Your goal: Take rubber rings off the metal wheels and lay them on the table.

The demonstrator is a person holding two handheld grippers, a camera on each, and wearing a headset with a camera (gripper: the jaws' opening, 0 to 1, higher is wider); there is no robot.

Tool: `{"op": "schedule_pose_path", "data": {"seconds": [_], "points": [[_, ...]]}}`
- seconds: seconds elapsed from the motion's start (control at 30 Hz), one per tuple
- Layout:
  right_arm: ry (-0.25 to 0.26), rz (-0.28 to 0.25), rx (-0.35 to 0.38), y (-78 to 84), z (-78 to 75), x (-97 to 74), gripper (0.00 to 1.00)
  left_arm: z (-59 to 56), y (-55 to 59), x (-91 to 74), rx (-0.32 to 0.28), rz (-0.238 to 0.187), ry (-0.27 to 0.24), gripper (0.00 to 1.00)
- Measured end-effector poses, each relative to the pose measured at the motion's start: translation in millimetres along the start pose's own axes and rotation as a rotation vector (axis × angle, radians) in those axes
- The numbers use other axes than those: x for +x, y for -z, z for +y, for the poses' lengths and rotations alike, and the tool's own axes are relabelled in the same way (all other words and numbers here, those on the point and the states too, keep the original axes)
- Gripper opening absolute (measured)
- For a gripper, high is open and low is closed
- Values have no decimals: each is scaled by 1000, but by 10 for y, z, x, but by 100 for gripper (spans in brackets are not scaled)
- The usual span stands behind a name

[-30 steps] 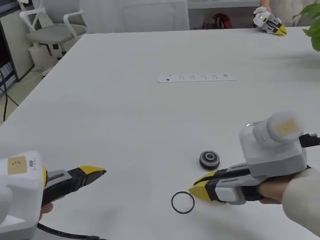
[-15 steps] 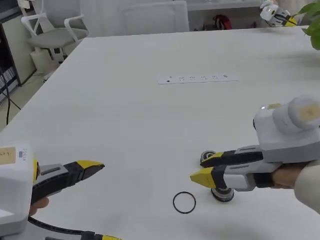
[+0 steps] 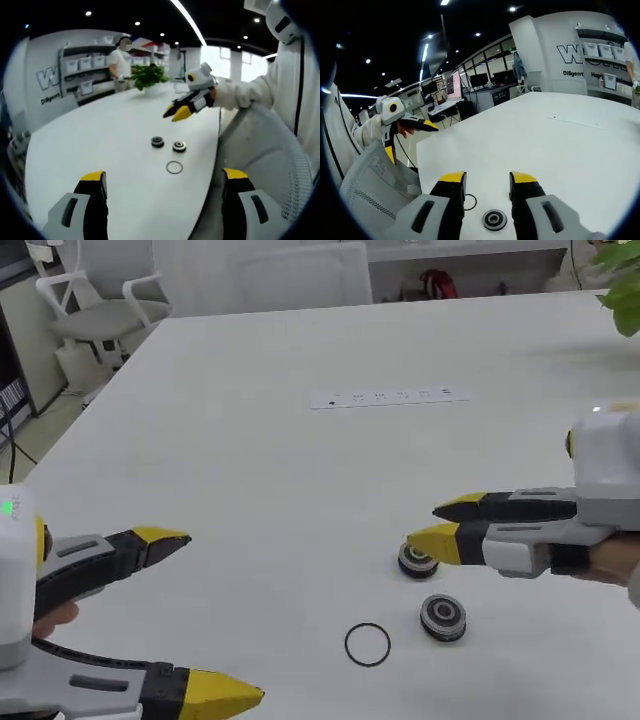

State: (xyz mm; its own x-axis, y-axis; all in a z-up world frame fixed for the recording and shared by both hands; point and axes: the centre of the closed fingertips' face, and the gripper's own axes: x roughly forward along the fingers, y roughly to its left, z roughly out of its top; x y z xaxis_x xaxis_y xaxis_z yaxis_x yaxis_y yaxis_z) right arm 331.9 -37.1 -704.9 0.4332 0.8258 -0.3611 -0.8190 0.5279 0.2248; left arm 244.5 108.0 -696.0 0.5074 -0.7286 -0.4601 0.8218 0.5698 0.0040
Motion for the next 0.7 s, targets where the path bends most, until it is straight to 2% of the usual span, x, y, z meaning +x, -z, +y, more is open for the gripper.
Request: {"op": "schedule_pose_path", "data": {"seconds": [0.23, 0.43, 0.7], "points": [[21, 8, 12, 61, -95, -61, 32, 37, -112, 33, 40, 4, 9, 96], [34, 5, 29, 79, -165, -106, 31, 82, -258, 76, 70, -16, 15, 96], [44, 40, 41, 200, -242, -135, 32, 161, -511, 161, 110, -52, 22, 95]]}}
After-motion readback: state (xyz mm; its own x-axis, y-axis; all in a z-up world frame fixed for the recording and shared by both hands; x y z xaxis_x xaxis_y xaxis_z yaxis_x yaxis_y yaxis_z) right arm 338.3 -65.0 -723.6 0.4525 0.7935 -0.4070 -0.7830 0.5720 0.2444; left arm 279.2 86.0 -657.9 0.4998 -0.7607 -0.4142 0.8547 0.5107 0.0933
